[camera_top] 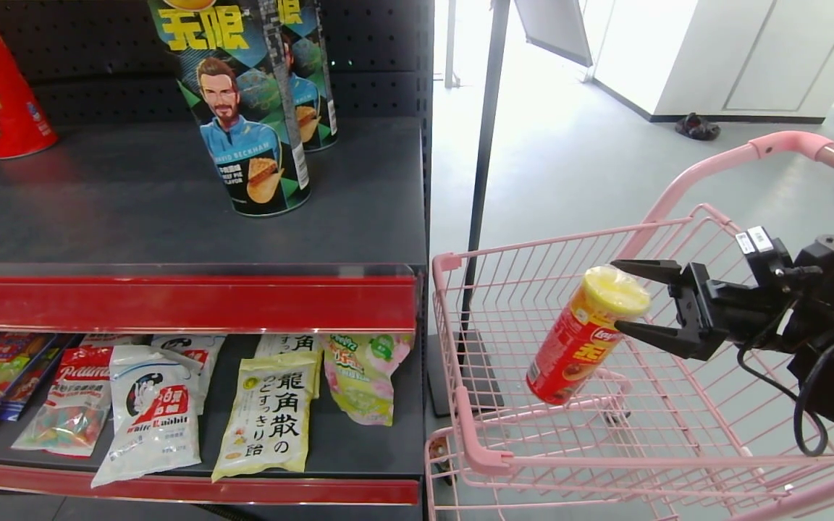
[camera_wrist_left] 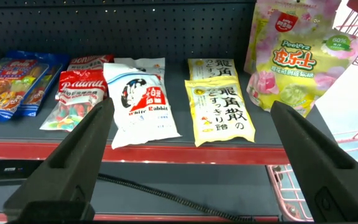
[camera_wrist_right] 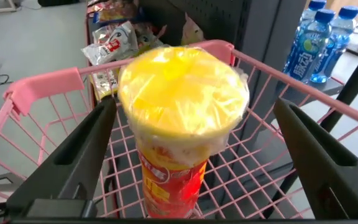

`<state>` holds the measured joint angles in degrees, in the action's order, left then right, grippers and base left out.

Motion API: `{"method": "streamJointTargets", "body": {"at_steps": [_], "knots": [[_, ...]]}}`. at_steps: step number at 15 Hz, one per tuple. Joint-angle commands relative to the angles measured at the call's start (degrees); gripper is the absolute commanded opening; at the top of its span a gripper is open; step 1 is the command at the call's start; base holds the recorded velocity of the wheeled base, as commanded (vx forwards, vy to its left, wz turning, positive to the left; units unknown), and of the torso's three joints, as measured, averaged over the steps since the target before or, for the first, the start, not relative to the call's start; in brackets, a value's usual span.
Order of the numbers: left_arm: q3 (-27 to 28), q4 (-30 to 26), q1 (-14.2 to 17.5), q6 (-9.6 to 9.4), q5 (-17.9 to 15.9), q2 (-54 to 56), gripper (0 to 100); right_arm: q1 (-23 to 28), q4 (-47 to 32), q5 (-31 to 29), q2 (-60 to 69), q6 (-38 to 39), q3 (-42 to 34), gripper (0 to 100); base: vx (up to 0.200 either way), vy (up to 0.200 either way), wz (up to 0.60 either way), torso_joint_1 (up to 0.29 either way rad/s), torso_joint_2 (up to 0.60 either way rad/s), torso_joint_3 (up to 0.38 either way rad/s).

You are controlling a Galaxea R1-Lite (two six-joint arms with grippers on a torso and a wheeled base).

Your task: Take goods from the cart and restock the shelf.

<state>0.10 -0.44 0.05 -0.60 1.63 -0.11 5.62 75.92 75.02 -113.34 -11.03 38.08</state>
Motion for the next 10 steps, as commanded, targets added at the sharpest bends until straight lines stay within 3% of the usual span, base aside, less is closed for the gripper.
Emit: {"method": "streamJointTargets", "body": {"at_steps": [1,10], "knots": [[0.0,0.0,0.0,-0.02,0.0,-0.1,100,-0.1,0.1,0.2,-1.6,-0.3,-1.0,100,0.000,0.000,0.00,0.000,0.00,0.000],[0.0,0.0,0.0,-0.02,0.0,-0.1,100,-2.6,0.5,1.4,-6.2,-1.7,-1.6,100,0.000,0.000,0.00,0.000,0.00,0.000]]}}
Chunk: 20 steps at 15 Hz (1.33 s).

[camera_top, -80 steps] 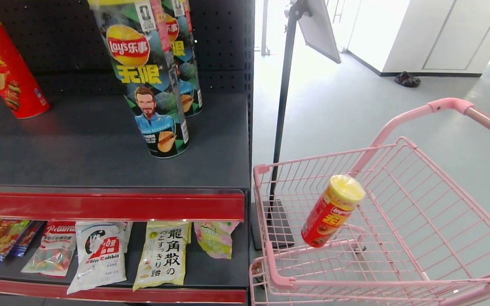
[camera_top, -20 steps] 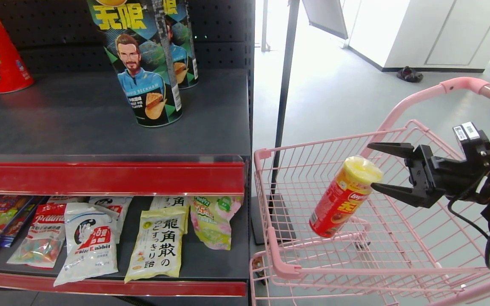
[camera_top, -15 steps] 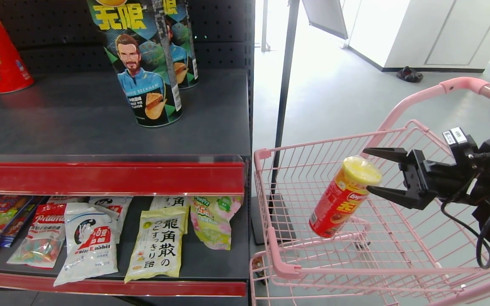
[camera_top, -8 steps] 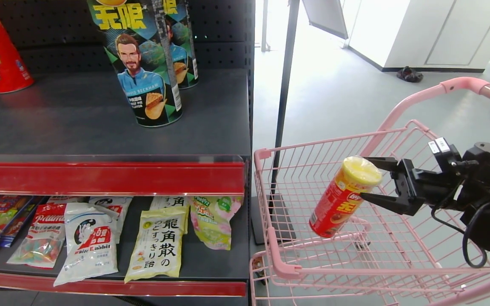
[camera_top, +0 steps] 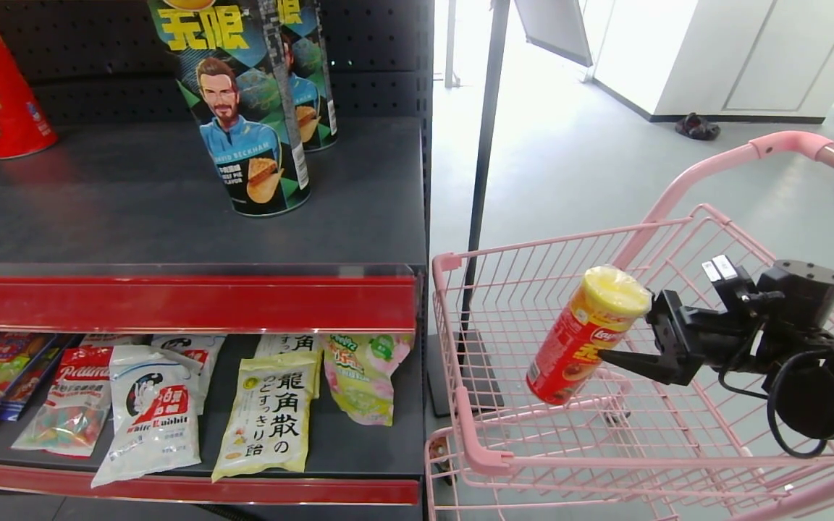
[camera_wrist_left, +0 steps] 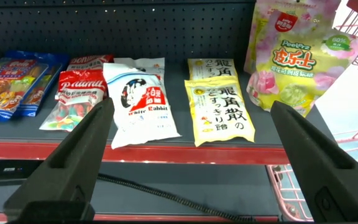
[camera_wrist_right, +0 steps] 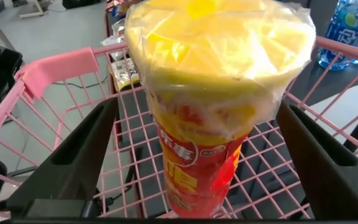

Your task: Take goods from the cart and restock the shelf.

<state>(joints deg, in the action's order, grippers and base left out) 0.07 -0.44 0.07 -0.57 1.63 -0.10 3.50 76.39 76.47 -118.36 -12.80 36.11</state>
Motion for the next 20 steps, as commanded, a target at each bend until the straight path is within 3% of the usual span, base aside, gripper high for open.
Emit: {"method": "streamJointTargets", "body": {"at_steps": [1,12,13,20], "knots": [[0.0,0.0,0.0,-0.04,0.0,-0.1,100,-0.6,0.0,-0.1,-1.8,0.1,1.3,100,0.000,0.000,0.00,0.000,0.00,0.000],[-0.1,0.0,0.0,0.05,0.0,-0.1,100,-5.4,0.4,-0.5,-4.9,-0.4,4.4,100,0.000,0.000,0.00,0.000,0.00,0.000],[-0.1,0.0,0.0,-0.04,0.0,-0.1,100,-6.0,0.4,-0.6,-4.9,-0.4,4.2,0,0.000,0.000,0.00,0.000,0.00,0.000],[-0.1,0.0,0.0,0.05,0.0,-0.1,100,-6.3,1.6,-1.6,1.9,-1.8,2.2,0,0.000,0.000,0.00,0.000,0.00,0.000]]}}
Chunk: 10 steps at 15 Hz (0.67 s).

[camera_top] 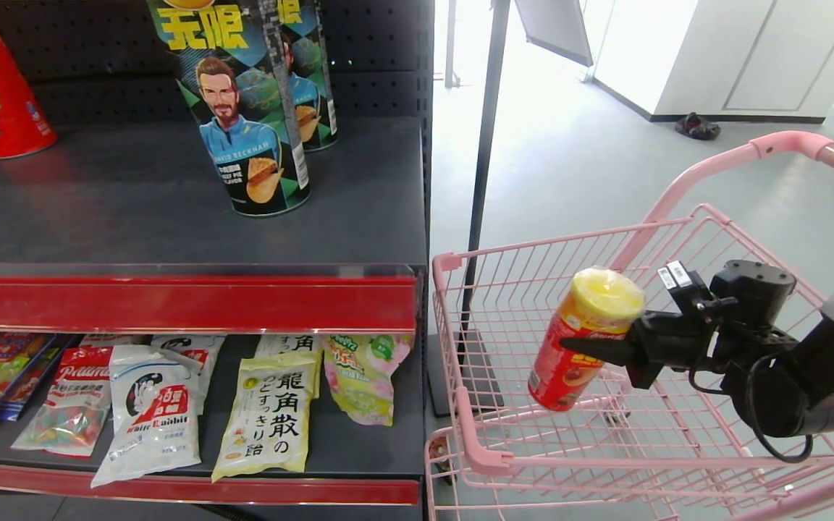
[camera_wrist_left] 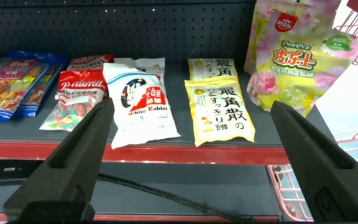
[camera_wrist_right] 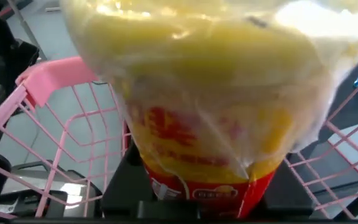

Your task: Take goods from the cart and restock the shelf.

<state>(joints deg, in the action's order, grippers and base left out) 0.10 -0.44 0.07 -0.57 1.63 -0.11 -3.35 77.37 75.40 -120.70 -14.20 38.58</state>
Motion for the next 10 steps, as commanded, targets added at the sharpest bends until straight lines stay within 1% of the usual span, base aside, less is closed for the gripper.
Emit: {"method": "streamJointTargets", "body": {"at_steps": [1,3,4,5,6,7,8,9,10], "knots": [[0.0,0.0,0.0,-0.04,0.0,-0.1,100,0.9,0.8,-0.5,6.6,0.1,-1.0,0,0.000,0.000,0.00,0.000,0.00,0.000],[0.0,0.0,0.0,-0.04,0.0,-0.1,100,1.2,0.7,-0.5,8.4,1.0,-0.8,0,0.000,0.000,0.00,0.000,0.00,0.000],[0.0,0.0,-0.1,-0.04,0.0,-0.1,100,1.1,0.6,-3.2,12.4,2.4,0.2,0,0.000,0.000,0.00,0.000,0.00,0.000],[0.0,0.0,0.0,-0.04,0.0,-0.1,100,1.1,0.5,-4.6,14.1,3.6,0.1,0,0.000,0.000,0.00,0.000,0.00,0.000],[0.0,0.0,0.0,-0.04,0.0,-0.1,100,0.4,0.6,-6.8,17.9,6.9,-1.4,0,0.000,0.000,0.00,0.000,0.00,0.000],[-0.1,0.0,0.0,0.05,0.0,-0.1,100,-1.2,0.6,-7.9,19.2,8.0,-2.6,0,0.000,0.000,0.00,0.000,0.00,0.000],[0.0,0.0,0.0,-0.04,0.0,-0.1,100,-2.8,0.6,-10.8,20.7,8.0,-4.2,0,0.000,0.000,0.00,0.000,0.00,0.000],[0.0,0.0,0.0,-0.04,0.0,-0.1,100,-4.6,-0.1,-19.8,24.7,8.4,-7.0,0,0.000,0.000,0.00,0.000,0.00,0.000],[0.0,0.0,0.0,-0.04,0.0,-0.1,100,-6.4,-0.5,-24.1,27.7,9.8,-7.8,0,0.000,0.000,0.00,0.000,0.00,0.000]]}}
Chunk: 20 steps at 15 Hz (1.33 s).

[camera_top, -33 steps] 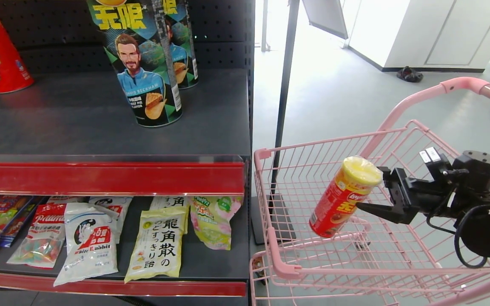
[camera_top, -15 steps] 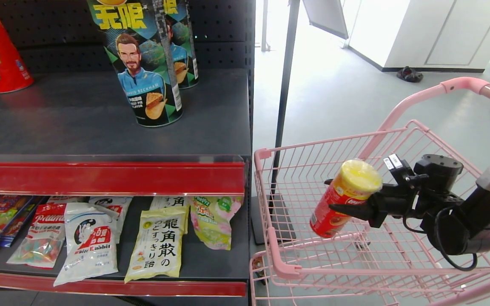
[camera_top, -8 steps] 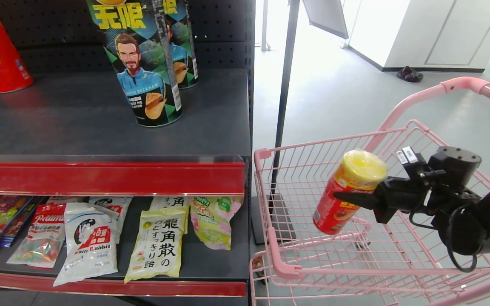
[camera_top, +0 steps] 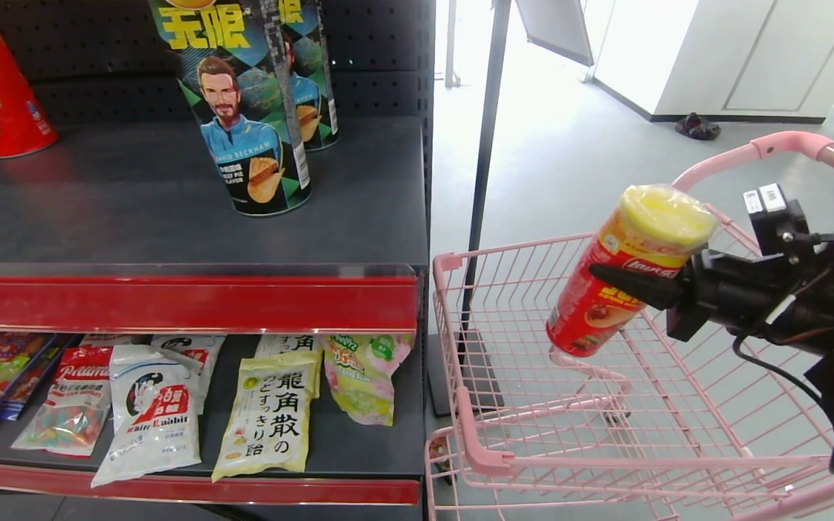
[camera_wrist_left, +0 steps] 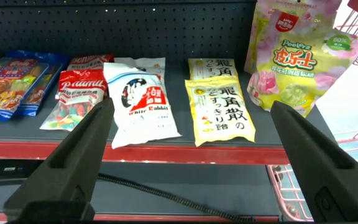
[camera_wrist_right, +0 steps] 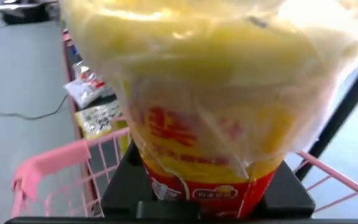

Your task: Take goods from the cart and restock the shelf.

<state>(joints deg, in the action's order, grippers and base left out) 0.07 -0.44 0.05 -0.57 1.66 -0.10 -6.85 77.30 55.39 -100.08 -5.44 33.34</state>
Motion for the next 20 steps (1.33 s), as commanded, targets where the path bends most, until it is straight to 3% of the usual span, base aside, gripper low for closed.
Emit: {"method": "streamJointTargets", "body": {"at_steps": [1,3,5,7,12,15,20], "knots": [[0.0,0.0,0.0,0.05,0.0,-0.1,100,-4.1,-0.5,-5.6,9.6,1.8,-2.8,0,0.000,0.000,0.00,0.000,0.00,0.000],[0.0,0.0,0.0,-0.04,0.0,-0.1,100,-5.4,-0.9,-6.4,13.1,2.9,-3.5,0,0.000,0.000,0.00,0.000,0.00,0.000],[0.0,0.0,0.0,-0.04,0.0,-0.1,100,-4.6,-10.9,-9.5,22.0,9.4,-2.7,0,0.000,0.000,0.00,0.000,0.00,0.000],[0.0,0.0,0.0,-0.04,0.0,-0.1,100,-4.5,-19.9,-9.7,26.3,9.5,-0.6,0,0.000,0.000,0.00,0.000,0.00,0.000],[0.0,0.0,0.0,-0.04,0.0,-0.1,100,-15.2,-20.4,-9.3,22.6,6.8,3.1,0,0.000,0.000,0.00,0.000,0.00,0.000],[0.0,0.0,0.0,-0.04,0.0,-0.1,100,-15.6,-20.4,-9.2,20.4,0.9,0.8,0,0.000,0.000,0.00,0.000,0.00,0.000],[0.0,0.0,0.0,-0.04,-0.1,-0.1,100,-15.6,-20.4,-9.1,22.1,-1.2,-2.8,0,0.000,0.000,0.00,0.000,0.00,0.000]]}}
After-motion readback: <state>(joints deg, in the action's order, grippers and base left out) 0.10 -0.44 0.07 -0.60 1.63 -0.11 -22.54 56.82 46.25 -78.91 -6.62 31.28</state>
